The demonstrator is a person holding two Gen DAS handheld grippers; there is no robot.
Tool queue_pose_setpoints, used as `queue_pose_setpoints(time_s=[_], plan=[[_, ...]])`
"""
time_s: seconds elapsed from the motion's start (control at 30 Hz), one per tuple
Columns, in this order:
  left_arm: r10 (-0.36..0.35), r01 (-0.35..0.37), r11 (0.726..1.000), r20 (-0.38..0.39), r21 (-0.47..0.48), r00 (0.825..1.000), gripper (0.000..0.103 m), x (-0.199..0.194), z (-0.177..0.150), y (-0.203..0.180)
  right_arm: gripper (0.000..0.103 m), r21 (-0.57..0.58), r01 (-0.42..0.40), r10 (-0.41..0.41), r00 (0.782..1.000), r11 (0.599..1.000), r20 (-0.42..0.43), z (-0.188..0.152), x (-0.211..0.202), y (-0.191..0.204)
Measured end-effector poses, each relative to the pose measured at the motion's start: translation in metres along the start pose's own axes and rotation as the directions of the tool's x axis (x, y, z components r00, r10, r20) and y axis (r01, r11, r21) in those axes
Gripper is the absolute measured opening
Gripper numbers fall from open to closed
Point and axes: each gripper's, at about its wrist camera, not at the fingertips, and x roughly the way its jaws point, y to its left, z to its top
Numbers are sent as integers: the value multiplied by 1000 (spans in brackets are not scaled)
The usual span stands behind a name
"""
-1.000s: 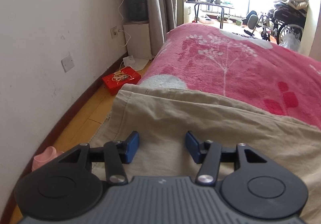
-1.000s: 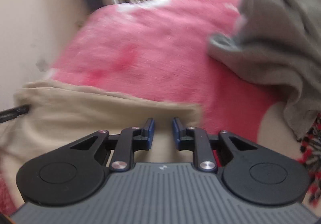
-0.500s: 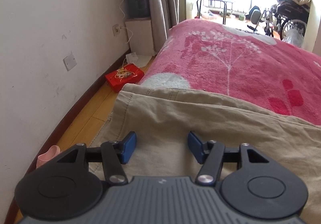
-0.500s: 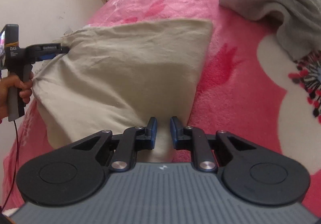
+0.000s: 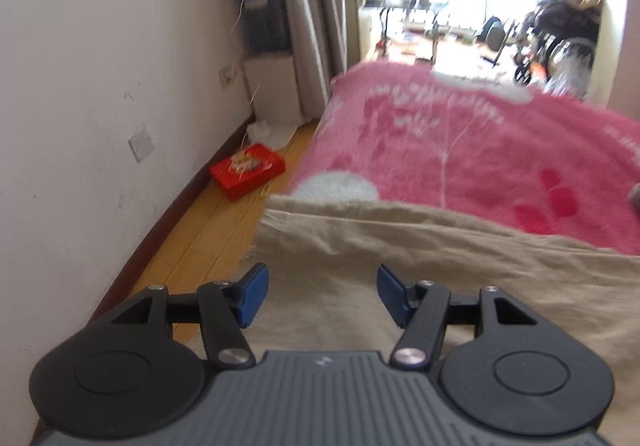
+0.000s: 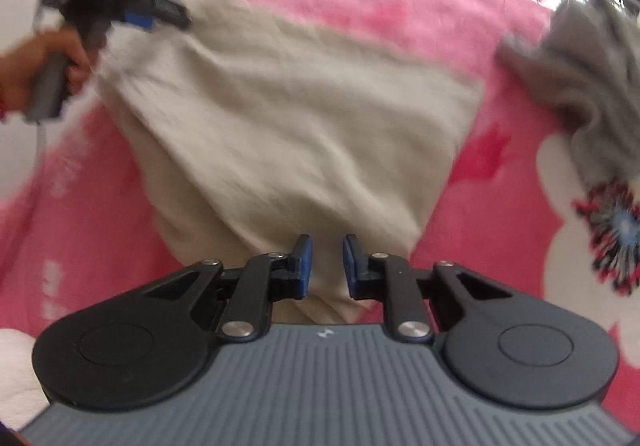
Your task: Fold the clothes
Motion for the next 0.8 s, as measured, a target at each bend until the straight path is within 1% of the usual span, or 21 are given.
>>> queue_pose_setpoints(time_s=[0.07,0.1,0.23,0.3,0.4,0.5,0.6,0.63,0.7,0.73,0.77,0.8], plan=[[-54,54,999,6,-1,999,63,-24,-10,3,24,-95,-3,9,998,995,55,2,-10,12],[-81,81,997,0,4,997,64,-34,-18,2,26,-142,0,10,998,990,70,3,-7,20],[-168,170,985,-40,44,985,64,-70,-53,-11,32,-319,27,6,995,948,100,6,18,57],[-210,215,974,-67,75,975,64,-85,-70,-21,33,-389,72,-38,995,919,94,4,31,68],[-271,281,955,-107,99,957,64,-98,-91,-35,33,-485,139,-105,990,864,98,0,44,79],[-337,352,932,-156,84,929,64,-99,-110,-48,31,-460,203,-155,978,864,140,6,34,73],[-389,409,910,-196,69,900,63,-97,-123,-62,31,-492,182,-127,981,852,143,8,33,79],[-406,427,902,-207,67,890,63,-96,-127,-66,31,-513,162,-108,985,843,133,6,35,82],[-440,470,877,-229,98,868,63,-96,-135,-77,31,-561,175,-123,984,809,129,0,43,85],[-441,480,868,-246,127,863,63,-96,-138,-84,31,-584,184,-134,983,790,129,-2,47,86],[-435,483,858,-256,175,864,61,-97,-142,-92,24,-607,193,-145,981,771,128,-5,51,87],[-427,482,846,-251,227,869,61,-99,-145,-99,14,-576,189,-144,982,795,123,-1,49,81]])
